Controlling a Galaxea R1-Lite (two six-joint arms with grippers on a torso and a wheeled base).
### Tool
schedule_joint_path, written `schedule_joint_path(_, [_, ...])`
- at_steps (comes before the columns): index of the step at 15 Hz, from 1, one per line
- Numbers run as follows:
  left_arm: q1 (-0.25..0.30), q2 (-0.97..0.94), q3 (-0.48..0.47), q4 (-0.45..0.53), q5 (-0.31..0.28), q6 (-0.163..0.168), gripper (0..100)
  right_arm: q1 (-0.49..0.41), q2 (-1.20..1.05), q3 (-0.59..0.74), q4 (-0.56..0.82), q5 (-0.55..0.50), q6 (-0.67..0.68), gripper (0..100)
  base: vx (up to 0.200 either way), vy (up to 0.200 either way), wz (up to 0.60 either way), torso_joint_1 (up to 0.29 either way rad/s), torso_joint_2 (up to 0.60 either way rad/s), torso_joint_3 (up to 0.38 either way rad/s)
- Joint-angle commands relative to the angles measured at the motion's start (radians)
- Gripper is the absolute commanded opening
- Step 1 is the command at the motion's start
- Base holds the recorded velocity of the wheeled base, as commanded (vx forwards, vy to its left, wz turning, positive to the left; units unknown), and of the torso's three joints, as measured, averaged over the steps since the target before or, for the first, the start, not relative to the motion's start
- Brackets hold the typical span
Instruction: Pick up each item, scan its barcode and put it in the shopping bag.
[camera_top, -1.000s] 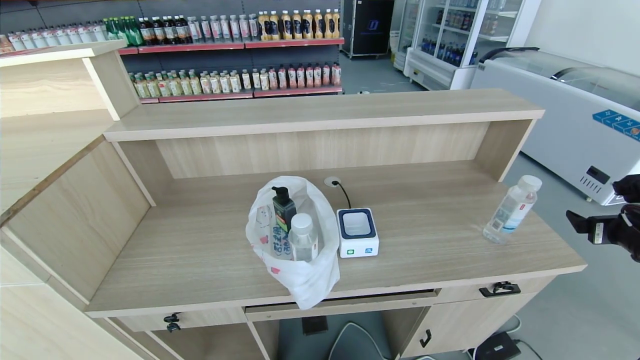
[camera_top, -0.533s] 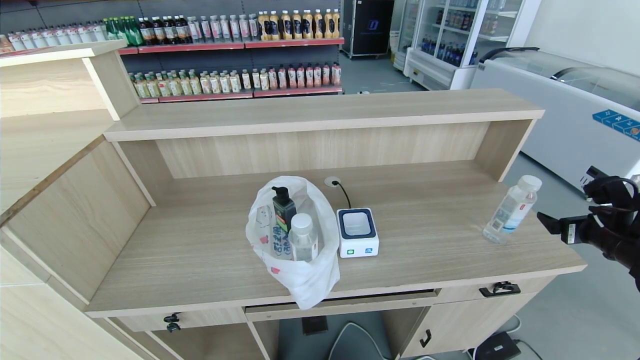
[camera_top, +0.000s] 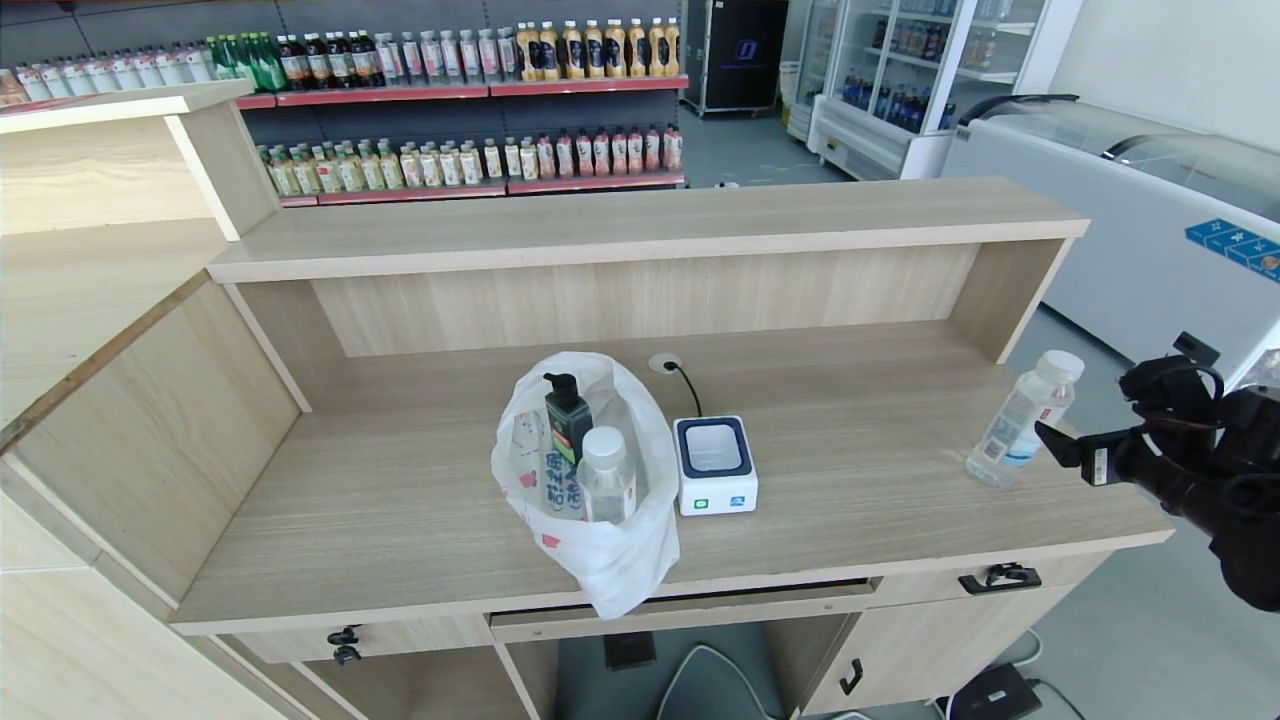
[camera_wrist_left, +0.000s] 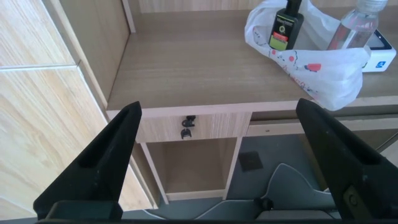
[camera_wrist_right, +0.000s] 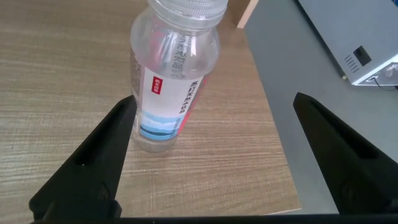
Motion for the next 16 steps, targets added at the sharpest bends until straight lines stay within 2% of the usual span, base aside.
schedule_joint_path(1, [0.0,0.0,0.0,0.0,0.0,0.0,100,0.006,0.026,-0.01,-0.005,0.0,-0.002,100,0.0,0.0,0.0,0.0,0.0,0.0])
schedule_joint_path(12, [0.0,0.0,0.0,0.0,0.0,0.0,100,0.009,0.114,-0.112,0.002,0.003,0.02,100,0.0,0.0,0.0,0.0,0.0,0.0])
schedule_joint_path(16, [0.0,0.0,0.0,0.0,0.0,0.0,100,0.023,0.134,-0.125,0.009,0.045,0.02,100,0.0,0.0,0.0,0.0,0.0,0.0])
